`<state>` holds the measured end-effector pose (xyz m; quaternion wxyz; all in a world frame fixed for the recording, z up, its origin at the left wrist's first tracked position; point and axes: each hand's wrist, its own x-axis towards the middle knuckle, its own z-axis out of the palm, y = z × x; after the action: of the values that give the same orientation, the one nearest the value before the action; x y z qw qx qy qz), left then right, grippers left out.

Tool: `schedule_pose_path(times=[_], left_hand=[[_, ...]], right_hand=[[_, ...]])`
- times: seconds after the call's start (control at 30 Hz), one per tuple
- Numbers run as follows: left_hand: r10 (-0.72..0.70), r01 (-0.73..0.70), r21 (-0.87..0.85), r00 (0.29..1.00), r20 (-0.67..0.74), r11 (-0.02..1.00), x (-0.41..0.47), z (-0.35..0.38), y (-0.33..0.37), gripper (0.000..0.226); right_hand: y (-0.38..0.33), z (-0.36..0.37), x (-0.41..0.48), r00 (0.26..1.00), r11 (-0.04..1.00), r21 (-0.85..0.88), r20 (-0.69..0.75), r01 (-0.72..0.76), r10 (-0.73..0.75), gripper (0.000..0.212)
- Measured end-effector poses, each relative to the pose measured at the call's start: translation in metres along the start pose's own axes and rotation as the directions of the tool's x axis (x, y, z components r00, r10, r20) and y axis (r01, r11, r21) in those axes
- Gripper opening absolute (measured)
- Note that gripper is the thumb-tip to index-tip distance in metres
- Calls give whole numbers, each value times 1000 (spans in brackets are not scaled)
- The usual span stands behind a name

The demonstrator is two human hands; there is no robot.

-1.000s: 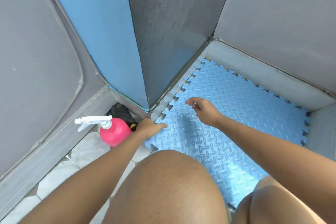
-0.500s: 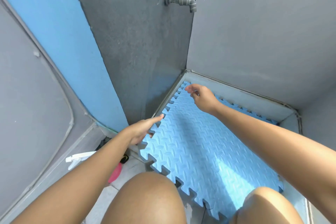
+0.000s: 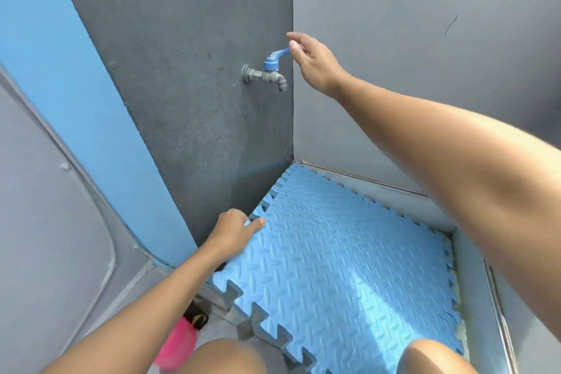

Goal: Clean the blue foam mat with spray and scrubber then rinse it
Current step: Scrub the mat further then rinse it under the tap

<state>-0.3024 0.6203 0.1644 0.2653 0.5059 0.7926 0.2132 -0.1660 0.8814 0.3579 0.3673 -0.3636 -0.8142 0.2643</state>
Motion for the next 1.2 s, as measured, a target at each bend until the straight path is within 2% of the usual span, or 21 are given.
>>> schedule_pose_path(times=[0.13, 0.2, 0.4, 0.7, 0.77, 0.83, 0.87, 0.93, 1.0, 1.07, 1.13, 1.2], left_hand=[[98, -93, 59, 991, -96, 994, -9, -40, 13, 66], [152, -140, 95, 979, -135, 986, -14, -60, 19, 66], [245, -207, 182, 943, -224, 961, -29, -107, 42, 63], [251, -187, 223, 918, -306, 957, -48, -120, 49, 65], [239, -173, 225, 920, -310, 959, -48, -111, 42, 64], [238, -167, 243, 923, -304, 956, -45, -105, 34, 66], [249, -176, 252, 922, -298, 952, -42, -103, 31, 66], [276, -203, 257, 916, -292, 945, -41, -105, 32, 66], [308, -232, 267, 905, -294, 936, -42, -107, 35, 67], [339, -255, 279, 886, -315, 926, -41, -104, 35, 69], [348, -269, 256, 872, -345, 928, -40, -100, 32, 73], [336, -252, 255, 864, -376, 933, -35, -95, 26, 78]], right_hand=[[-14, -9, 10, 989, 986, -161, 150, 39, -14, 45], [-14, -11, 11, 989, 971, -229, 142, 66, -34, 44], [-16, -11, 14, 988, 956, -277, 145, 99, -61, 45], [-16, -17, 0, 998, 955, -294, -17, 45, -53, 50], [-12, -16, -7, 996, 968, -248, -69, 41, -60, 45], [3, -5, -24, 987, 993, -113, -155, 29, -46, 37], [15, 6, -38, 979, 1000, -31, -206, 7, -13, 39], [40, 35, -68, 956, 983, 110, -238, -148, 171, 49], [68, 72, -95, 921, 929, 120, -138, -350, 365, 57], [83, 108, -117, 896, 896, 41, -43, -441, 443, 58], [66, 139, -135, 858, 854, 115, -34, -507, 513, 62], [27, 162, -155, 872, 862, 177, -38, -474, 487, 64]])
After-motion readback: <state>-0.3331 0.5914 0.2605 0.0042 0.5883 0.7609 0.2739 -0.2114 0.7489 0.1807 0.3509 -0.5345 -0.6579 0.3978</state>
